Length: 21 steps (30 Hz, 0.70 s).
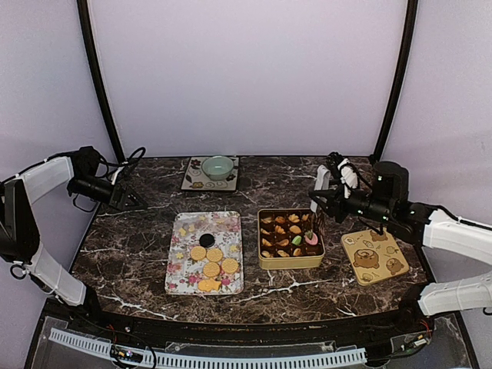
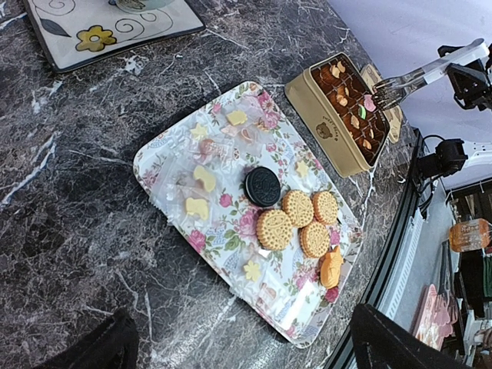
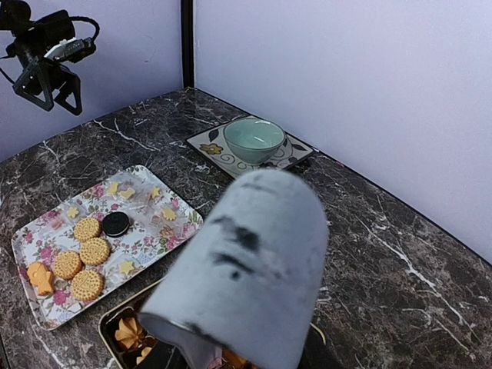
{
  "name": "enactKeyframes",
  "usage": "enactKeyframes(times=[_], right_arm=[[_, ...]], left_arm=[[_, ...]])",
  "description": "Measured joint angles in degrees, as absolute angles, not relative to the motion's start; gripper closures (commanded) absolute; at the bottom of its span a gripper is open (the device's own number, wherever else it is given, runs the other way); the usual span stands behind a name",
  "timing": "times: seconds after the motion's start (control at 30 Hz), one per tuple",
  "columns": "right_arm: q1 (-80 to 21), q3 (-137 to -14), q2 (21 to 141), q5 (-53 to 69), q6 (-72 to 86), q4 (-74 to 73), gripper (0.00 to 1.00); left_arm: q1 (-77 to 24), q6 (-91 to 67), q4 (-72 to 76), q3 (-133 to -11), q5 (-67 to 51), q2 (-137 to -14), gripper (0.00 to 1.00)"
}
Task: Pack the cookies
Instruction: Pick up the fake cookies from the empty pocket of the box.
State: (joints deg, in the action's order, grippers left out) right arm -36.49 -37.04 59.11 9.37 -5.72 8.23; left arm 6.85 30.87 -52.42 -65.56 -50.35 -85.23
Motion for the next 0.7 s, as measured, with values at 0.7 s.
enactKeyframes(times=[0.7], right_arm=[[-33.8, -34.8, 61.0, 14.0, -5.3, 11.0, 0.84]], left_arm=[[6.9, 30.8, -52.6, -66.4, -50.4, -85.2, 0.01]])
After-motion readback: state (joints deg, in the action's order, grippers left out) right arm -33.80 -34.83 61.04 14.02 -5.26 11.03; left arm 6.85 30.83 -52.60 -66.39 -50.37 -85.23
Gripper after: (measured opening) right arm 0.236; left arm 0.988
